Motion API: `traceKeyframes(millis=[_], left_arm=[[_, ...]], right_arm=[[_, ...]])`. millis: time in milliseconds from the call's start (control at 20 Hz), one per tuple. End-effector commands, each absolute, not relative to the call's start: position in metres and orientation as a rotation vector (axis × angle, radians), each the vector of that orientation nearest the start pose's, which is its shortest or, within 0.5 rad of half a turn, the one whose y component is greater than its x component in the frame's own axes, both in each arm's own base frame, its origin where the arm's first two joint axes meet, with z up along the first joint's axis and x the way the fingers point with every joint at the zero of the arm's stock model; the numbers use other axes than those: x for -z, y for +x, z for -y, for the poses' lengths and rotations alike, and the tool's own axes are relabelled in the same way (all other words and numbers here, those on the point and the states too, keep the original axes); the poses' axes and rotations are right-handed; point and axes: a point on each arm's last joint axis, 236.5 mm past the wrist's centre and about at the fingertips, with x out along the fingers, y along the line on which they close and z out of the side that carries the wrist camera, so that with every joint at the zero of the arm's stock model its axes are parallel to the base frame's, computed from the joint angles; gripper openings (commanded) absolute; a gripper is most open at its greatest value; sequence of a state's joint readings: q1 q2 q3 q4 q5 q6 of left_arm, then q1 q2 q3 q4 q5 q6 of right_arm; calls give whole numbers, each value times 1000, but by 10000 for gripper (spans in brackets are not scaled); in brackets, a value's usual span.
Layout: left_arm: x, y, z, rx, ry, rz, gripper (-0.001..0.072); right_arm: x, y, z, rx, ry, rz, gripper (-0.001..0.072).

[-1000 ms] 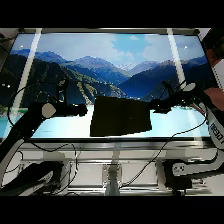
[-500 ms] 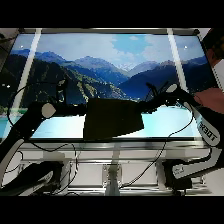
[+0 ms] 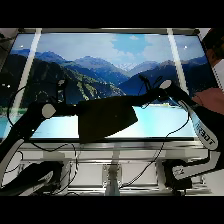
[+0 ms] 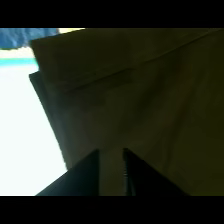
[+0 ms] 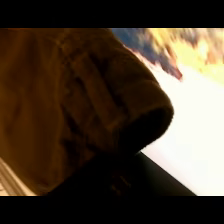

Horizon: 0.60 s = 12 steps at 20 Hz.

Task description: Fold the clothes and pants, and hang the long-sleeved shirts on hangers.

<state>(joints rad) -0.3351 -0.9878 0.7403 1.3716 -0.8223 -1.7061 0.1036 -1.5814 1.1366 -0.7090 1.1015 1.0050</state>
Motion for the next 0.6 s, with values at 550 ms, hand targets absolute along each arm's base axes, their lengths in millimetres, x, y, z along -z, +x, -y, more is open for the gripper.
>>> traceKeyframes(millis=[550], left_arm=[[-16,343,121,243,30,-979,113]], right_arm=[[-148,416,162,120,664,-670,40]])
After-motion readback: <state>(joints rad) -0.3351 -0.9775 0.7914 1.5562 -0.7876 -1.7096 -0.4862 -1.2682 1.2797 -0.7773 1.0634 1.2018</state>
